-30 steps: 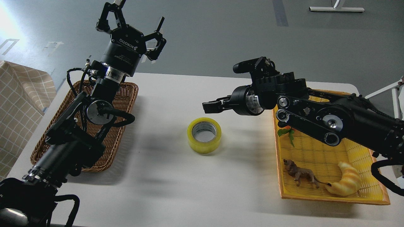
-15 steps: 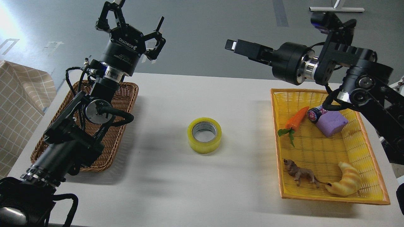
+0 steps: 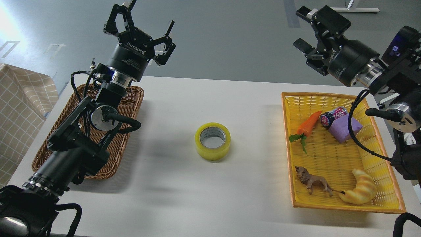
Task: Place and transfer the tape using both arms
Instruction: 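Withdraw the right gripper back above the crate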
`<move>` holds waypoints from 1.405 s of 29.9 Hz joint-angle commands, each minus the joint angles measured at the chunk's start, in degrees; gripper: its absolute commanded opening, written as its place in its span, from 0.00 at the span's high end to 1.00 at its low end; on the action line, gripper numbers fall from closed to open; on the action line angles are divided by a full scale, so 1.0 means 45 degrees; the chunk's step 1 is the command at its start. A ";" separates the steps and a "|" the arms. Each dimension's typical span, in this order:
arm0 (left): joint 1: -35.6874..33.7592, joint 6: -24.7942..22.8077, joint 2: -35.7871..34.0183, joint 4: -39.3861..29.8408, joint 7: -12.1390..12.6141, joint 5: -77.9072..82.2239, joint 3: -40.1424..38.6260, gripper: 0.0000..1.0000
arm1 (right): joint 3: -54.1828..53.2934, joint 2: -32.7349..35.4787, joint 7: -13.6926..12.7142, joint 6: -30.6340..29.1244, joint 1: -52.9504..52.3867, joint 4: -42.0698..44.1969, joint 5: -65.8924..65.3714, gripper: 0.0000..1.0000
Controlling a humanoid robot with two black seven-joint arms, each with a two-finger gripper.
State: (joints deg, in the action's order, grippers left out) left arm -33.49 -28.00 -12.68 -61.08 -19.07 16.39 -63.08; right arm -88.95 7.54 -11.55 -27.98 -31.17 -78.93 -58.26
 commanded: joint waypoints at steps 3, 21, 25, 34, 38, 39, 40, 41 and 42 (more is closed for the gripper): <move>0.0020 0.0000 -0.0053 0.0057 0.0020 0.0030 0.0014 0.02 | -0.0781 -0.1282 -0.0051 -0.0005 -0.0144 0.0294 0.1263 0.01; 0.0079 0.0000 0.0006 0.0076 0.0000 0.0030 -0.0005 0.02 | -0.0605 -0.1343 -0.0871 -0.0005 -0.1140 0.2813 0.7319 0.01; -0.0019 0.0000 -0.0033 0.0076 -0.0019 0.0030 -0.0025 0.02 | -0.0158 -0.1518 -0.1184 -0.0005 -0.1043 0.2970 0.8684 0.01; -0.0136 0.0000 -0.0072 0.0115 -0.0019 0.0302 -0.0005 0.02 | 0.0352 -0.1675 -0.1184 -0.0005 -0.0360 0.2775 0.9021 0.01; -0.0117 0.0000 -0.0423 0.0057 -0.0039 0.1101 -0.0005 0.02 | 0.0352 -0.1675 -0.1184 -0.0005 -0.0164 0.2755 0.9021 0.01; -0.0117 0.0000 -0.0443 0.0057 -0.0039 0.1239 -0.0005 0.02 | 0.0352 -0.1675 -0.1184 -0.0005 -0.0125 0.2755 0.9040 0.01; -0.0136 0.0000 -0.0463 0.0057 -0.0039 0.1550 -0.0005 0.02 | 0.0314 -0.1675 -0.1184 -0.0005 0.0011 0.2736 0.9040 0.01; -0.0136 0.0000 -0.0482 0.0057 -0.0039 0.1785 -0.0005 0.02 | 0.0294 -0.1675 -0.1184 -0.0005 0.0128 0.2736 0.9040 0.01; -0.0136 0.0000 -0.0483 0.0057 -0.0039 0.2000 0.0014 0.02 | 0.0274 -0.1675 -0.1184 -0.0005 0.0245 0.2736 0.9040 0.01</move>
State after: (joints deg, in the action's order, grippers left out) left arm -34.10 -28.00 -14.64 -60.76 -19.24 22.68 -63.12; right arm -87.40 0.00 -16.88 -28.01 -31.35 -66.59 -17.60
